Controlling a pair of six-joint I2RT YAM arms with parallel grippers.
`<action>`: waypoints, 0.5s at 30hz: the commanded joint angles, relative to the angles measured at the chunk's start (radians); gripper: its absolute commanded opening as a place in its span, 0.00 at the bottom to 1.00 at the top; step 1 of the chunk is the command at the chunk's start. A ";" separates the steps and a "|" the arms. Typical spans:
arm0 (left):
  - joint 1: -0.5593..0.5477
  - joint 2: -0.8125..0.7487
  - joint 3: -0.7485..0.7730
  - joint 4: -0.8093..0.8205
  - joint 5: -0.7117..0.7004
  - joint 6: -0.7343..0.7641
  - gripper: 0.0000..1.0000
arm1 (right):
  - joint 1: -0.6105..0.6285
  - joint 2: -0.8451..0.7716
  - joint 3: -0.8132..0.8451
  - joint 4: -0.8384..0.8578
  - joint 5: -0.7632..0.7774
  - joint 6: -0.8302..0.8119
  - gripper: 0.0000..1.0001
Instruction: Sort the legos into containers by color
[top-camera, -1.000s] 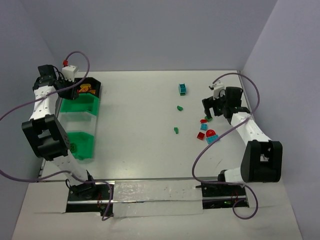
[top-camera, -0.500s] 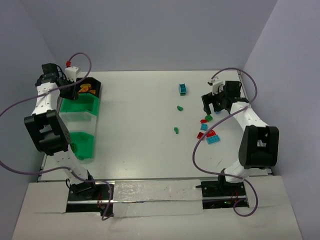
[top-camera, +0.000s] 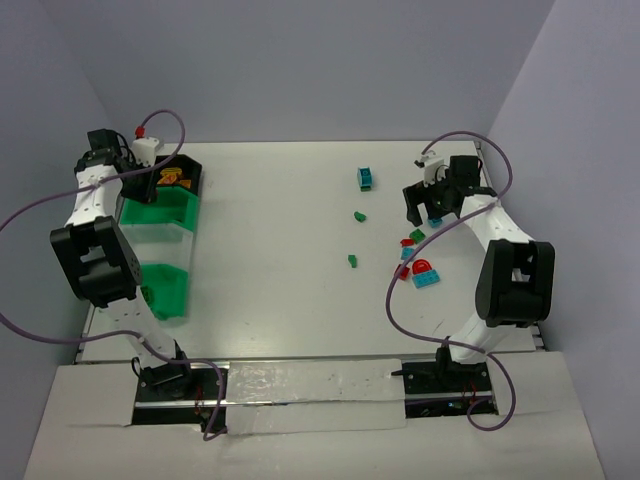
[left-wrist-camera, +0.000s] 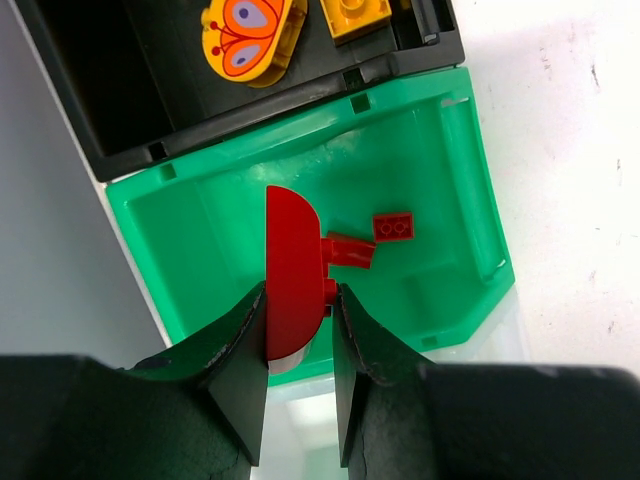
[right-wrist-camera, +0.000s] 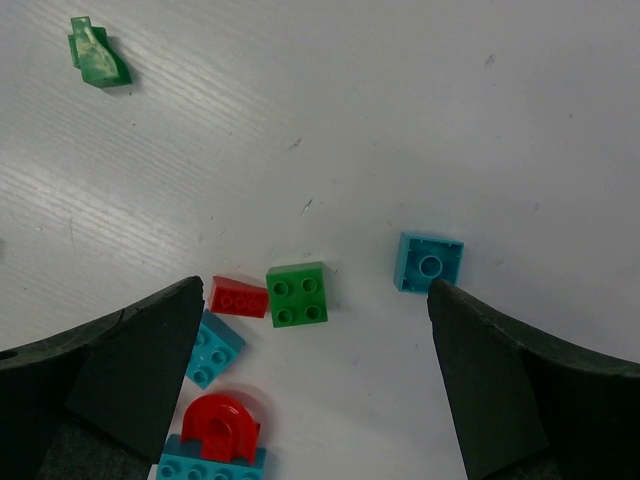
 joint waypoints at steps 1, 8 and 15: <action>-0.005 0.018 0.033 -0.009 -0.010 0.006 0.15 | -0.013 0.011 0.062 -0.024 -0.009 -0.008 1.00; -0.004 0.026 0.030 -0.005 -0.026 -0.007 0.34 | -0.013 0.029 0.082 -0.042 -0.011 -0.007 1.00; -0.005 0.044 0.066 -0.013 -0.041 -0.033 0.86 | -0.013 0.048 0.099 -0.046 -0.016 0.007 1.00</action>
